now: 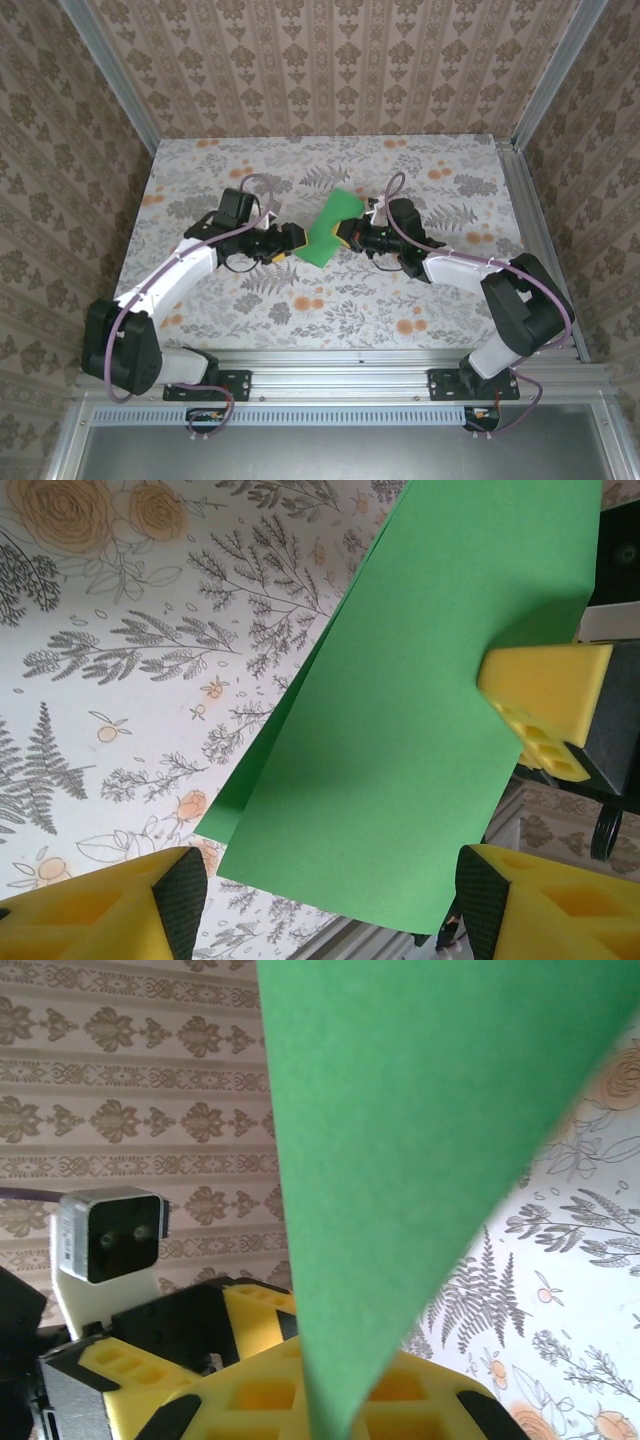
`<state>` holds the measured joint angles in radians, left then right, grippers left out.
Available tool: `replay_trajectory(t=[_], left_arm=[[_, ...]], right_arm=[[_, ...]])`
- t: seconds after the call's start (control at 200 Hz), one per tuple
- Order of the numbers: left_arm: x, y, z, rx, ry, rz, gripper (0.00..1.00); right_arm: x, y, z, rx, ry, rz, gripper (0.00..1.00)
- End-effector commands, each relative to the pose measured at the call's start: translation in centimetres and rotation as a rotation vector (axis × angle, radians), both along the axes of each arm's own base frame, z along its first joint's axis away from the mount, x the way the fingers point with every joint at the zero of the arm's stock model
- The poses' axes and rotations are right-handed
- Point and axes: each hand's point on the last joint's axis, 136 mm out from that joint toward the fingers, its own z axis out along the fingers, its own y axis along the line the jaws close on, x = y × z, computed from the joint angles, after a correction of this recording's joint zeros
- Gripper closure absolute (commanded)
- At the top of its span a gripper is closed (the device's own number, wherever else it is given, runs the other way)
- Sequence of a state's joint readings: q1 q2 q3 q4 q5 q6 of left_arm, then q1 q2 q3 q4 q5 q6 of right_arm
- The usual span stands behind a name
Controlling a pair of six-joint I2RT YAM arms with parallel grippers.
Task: Fold a paper plane with a square sheet of paper (pick it up from the middle)
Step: Pick up the square sheet of paper from the center of the table, then place a square sheet of paper at the center of the table.
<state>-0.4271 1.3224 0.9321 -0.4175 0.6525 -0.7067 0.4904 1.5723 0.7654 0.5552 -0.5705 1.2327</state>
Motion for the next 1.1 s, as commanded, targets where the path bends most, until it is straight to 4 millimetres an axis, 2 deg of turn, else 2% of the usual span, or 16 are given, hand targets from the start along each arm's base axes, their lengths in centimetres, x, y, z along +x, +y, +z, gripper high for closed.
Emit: replay_trajectory(t=[0.0,0.255,0.37,0.65,0.805,0.995,1.095], left_arm=[[-0.3,-0.5,1.1,-0.074,0.012,0.011,0.30],[0.2,-1.0,2.0,-0.106,-0.001,0.009,0.39],[0.3,-1.0,2.2,-0.102,-0.011,0.005,0.49],[0.2,-0.9,1.2,-0.086,0.000,0.001,0.72],[0.0,-0.9,0.2,-0.079,0.020,0.000,0.88],[-0.3,-1.0,-1.1,-0.041,0.035,0.011,0.90],[-0.1,-0.8,-2.6,-0.019,0.054,0.029,0.91]], right_arm=[[0.4,0.4,2.4,0.059,-0.047,0.019,0.90],[0.2,0.5,2.4,0.062,-0.048,0.027,0.90],[0.1,0.6,2.0,0.054,-0.043,0.036,0.90],[-0.2,0.8,1.4,0.052,-0.034,0.060,0.90],[-0.3,1.6,0.5,0.041,-0.015,0.124,0.90],[-0.1,2.3,-1.4,-0.026,0.004,0.191,0.88],[0.1,2.5,-2.8,-0.060,0.027,0.211,0.86]])
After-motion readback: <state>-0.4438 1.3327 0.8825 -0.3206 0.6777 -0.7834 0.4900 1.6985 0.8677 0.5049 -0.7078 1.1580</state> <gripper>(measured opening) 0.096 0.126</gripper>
